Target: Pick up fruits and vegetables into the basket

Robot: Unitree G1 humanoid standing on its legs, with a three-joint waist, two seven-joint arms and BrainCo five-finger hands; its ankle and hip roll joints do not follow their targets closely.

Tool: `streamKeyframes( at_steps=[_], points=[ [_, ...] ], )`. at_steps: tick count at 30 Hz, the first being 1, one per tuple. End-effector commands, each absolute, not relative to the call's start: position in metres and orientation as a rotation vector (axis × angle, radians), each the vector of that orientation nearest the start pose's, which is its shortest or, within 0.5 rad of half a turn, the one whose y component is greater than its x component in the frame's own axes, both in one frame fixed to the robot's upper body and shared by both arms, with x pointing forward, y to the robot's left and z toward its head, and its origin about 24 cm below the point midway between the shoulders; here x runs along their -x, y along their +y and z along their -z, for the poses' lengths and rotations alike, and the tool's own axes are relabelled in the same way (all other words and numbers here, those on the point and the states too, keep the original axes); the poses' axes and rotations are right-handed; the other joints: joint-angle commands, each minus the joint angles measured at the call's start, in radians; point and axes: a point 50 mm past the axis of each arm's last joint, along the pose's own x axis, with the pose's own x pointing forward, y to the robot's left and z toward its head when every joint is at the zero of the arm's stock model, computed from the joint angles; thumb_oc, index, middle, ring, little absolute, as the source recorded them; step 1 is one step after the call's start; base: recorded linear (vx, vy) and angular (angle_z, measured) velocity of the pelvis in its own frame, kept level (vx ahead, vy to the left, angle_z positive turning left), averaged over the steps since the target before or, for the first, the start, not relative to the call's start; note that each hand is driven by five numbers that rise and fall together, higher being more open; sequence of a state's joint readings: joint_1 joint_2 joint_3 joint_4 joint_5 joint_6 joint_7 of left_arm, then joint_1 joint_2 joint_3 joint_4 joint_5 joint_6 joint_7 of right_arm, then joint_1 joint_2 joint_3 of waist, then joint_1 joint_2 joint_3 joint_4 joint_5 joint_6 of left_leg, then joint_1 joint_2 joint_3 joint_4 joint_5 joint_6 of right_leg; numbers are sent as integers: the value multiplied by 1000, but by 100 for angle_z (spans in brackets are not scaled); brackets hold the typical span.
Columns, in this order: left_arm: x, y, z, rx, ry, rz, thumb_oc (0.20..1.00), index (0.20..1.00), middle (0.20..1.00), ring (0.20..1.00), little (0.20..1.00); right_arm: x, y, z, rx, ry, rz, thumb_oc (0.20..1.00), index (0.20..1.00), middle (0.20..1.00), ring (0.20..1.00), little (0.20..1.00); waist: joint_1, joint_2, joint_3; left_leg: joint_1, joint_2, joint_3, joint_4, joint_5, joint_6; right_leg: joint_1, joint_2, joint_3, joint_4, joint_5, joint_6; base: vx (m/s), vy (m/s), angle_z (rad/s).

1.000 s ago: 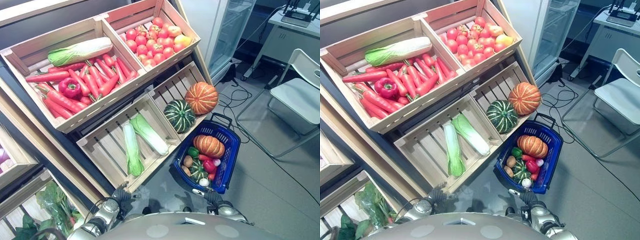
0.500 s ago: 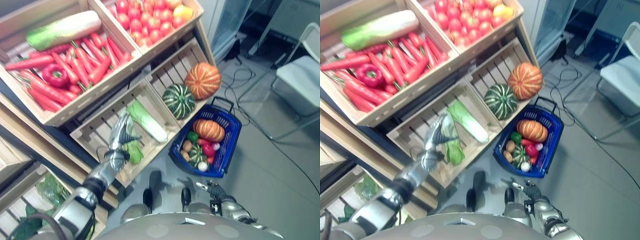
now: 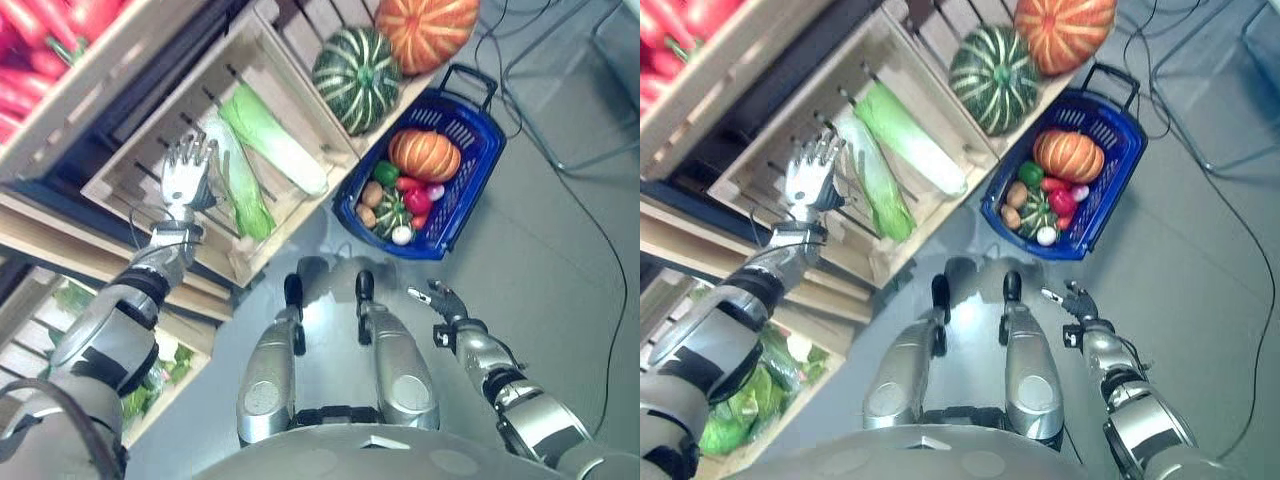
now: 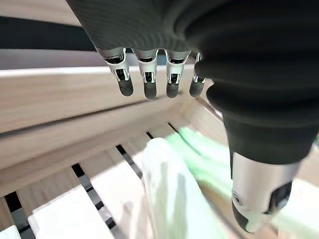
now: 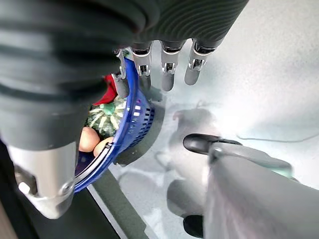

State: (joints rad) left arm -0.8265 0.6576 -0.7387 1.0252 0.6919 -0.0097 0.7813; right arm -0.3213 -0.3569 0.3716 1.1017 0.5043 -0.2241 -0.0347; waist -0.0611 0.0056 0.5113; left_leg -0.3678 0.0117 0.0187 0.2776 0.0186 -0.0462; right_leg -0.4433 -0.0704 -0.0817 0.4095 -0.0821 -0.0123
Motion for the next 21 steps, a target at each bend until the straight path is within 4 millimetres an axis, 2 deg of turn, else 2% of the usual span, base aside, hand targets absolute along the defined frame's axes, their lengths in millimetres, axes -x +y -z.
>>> streamKeyframes(
  at_steps=[1, 8, 11, 15, 21],
  points=[
    [-367, 259, -129, -1935, -464, -354, 1000, 1000, 1000, 1000, 1000, -233, -240, 83, 82, 570, 105, 1000, 1000, 1000, 1000, 1000, -34, -17, -58, -111, -26, 47, 159, -71, 40, 7, 28, -11, 9, -2, -7, -121, 34, 1],
    [-378, 261, -184, -2201, -560, -374, 1000, 1000, 1000, 1000, 1000, -247, -245, 66, 77, 482, 109, 1000, 1000, 1000, 1000, 1000, -42, -20, -3, -256, -15, 62, 296, -108, 38, -125, 21, -9, 140, -24, -4, -59, 25, -2],
    [-379, 260, -189, -2238, -563, -371, 1000, 1000, 1000, 1000, 1000, -250, -246, 63, 76, 471, 110, 1000, 1000, 1000, 1000, 1000, -42, -20, 2, -270, -13, 64, 306, -110, 39, -138, 22, -9, 149, -25, -4, 0, 0, 0],
    [-383, 256, -212, -2377, -541, -377, 1000, 1000, 1000, 1000, 1000, -255, -246, 55, 38, 426, 127, 1000, 1000, 1000, 1000, 1000, -44, -23, 9, -326, -14, 68, 330, -114, 46, -203, 28, -4, 177, -19, 2, 17, -4, 5],
    [-388, 259, -220, -2518, -448, -377, 1000, 1000, 1000, 1000, 1000, -257, -245, 53, 11, 405, 131, 1000, 1000, 1000, 1000, 1000, -50, -32, 9, -362, -12, 78, 336, -117, 54, -245, 35, 4, 178, -10, 8, 15, -2, 1]
  ],
)
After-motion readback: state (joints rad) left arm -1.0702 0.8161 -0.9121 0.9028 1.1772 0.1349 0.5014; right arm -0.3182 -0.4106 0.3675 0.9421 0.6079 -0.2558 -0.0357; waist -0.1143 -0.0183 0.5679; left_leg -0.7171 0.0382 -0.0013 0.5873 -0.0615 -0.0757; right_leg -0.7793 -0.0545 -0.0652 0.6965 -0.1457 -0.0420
